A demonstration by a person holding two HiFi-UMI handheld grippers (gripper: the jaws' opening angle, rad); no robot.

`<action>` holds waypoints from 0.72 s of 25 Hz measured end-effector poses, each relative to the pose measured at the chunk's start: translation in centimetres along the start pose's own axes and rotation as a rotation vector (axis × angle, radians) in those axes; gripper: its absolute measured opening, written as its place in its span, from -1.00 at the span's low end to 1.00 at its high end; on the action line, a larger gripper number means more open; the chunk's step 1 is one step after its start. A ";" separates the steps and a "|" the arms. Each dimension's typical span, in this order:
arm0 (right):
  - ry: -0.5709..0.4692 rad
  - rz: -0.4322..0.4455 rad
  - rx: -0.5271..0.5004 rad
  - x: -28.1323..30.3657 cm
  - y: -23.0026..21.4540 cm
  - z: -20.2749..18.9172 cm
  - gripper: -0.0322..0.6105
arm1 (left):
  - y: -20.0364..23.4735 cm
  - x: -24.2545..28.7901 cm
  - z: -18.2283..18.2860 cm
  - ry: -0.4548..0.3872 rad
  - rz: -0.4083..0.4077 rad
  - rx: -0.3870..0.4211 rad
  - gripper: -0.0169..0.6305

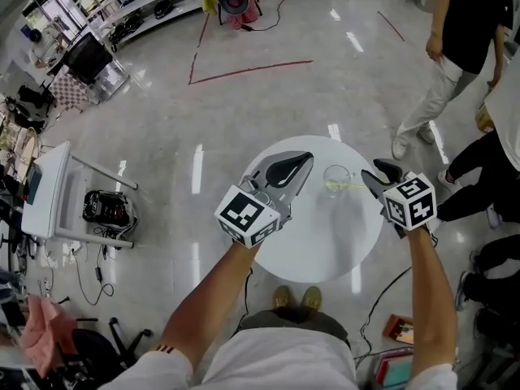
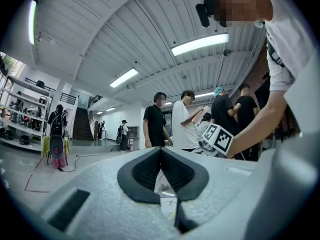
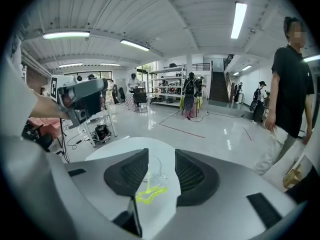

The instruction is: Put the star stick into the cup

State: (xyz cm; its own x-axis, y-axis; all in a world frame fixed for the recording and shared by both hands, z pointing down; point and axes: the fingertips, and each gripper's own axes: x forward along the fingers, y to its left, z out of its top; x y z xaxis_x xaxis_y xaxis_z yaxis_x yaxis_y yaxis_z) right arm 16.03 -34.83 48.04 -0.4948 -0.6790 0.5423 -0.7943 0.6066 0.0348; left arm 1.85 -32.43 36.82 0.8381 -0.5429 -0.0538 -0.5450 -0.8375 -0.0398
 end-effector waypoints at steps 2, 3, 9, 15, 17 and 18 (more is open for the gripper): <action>-0.018 -0.004 -0.010 -0.6 0.1 0.8 -0.44 | -0.1 -0.1 0.2 -0.005 -0.004 0.002 -0.90; -0.029 -0.005 -0.016 -0.8 0.2 1.3 -0.44 | -0.1 -0.2 0.4 -0.007 -0.006 0.004 -0.90; -0.113 -0.013 -0.052 -3.0 1.1 4.8 -0.44 | -0.4 -0.2 1.6 -0.021 -0.019 0.014 -0.90; -0.218 -0.032 -0.096 -5.2 2.5 7.9 -0.71 | -1.1 -0.4 2.8 -0.042 -0.031 0.028 -0.90; -0.241 -0.031 -0.111 -5.8 3.1 8.6 -0.75 | -1.4 -0.5 3.2 -0.050 -0.034 0.033 -0.90; -0.252 -0.030 -0.117 -6.2 3.4 8.8 -0.77 | -1.7 -0.5 3.4 -0.054 -0.035 0.034 -0.90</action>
State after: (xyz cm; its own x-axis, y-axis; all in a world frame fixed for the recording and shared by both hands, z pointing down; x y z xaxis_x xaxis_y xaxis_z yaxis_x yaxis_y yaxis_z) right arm 13.27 -32.21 37.41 -0.5557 -0.7698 0.3139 -0.7710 0.6185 0.1520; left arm 2.22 -30.53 33.49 0.8547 -0.5083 -0.1058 -0.5166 -0.8528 -0.0763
